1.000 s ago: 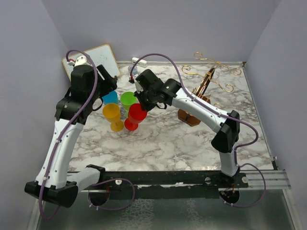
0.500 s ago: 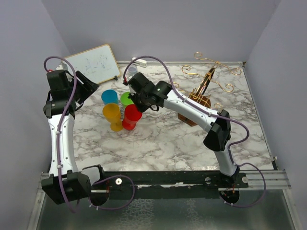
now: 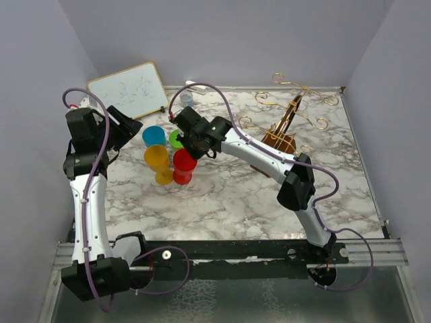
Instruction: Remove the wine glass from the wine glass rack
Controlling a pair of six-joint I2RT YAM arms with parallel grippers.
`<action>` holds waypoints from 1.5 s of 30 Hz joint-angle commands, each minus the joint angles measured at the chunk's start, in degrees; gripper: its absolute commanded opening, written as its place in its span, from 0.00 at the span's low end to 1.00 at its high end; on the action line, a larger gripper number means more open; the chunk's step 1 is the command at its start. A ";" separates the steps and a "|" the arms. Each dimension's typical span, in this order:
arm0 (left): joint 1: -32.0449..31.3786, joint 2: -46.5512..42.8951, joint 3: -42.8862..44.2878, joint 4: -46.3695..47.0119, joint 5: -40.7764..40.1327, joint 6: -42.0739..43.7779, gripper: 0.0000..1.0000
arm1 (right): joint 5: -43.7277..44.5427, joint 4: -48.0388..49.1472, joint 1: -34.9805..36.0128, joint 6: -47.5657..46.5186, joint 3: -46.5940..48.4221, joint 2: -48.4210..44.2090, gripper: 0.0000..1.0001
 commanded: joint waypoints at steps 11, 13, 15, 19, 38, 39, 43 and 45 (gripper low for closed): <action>0.09 -1.56 -1.54 1.99 2.10 0.48 0.61 | 0.59 -1.61 1.25 -0.08 5.71 1.18 0.28; -0.02 -1.75 -1.69 1.94 1.93 0.57 0.61 | 0.53 -1.59 1.34 -0.01 5.84 0.54 0.28; -0.03 -1.83 -1.75 1.98 1.97 0.58 0.61 | 0.62 -1.51 1.43 -0.04 5.83 -0.36 0.28; -0.01 -1.93 -1.77 1.95 2.00 0.60 0.61 | 0.59 -1.63 1.79 0.07 5.94 -2.70 0.28; -16.95 -6.52 5.52 3.28 -8.76 20.02 0.61 | 5.84 18.83 2.04 -4.77 -21.63 -35.97 0.61; -17.76 -7.85 4.69 3.38 -10.28 20.51 0.62 | 8.65 20.61 2.04 -4.50 -24.41 -38.48 0.63; -18.68 -13.48 0.63 5.05 -13.49 20.86 0.63 | 14.39 26.47 2.01 -2.81 -35.42 -50.67 0.71; -18.77 -15.21 -0.49 4.98 -14.25 21.04 0.63 | 16.19 28.69 2.04 -2.21 -40.52 -56.87 0.79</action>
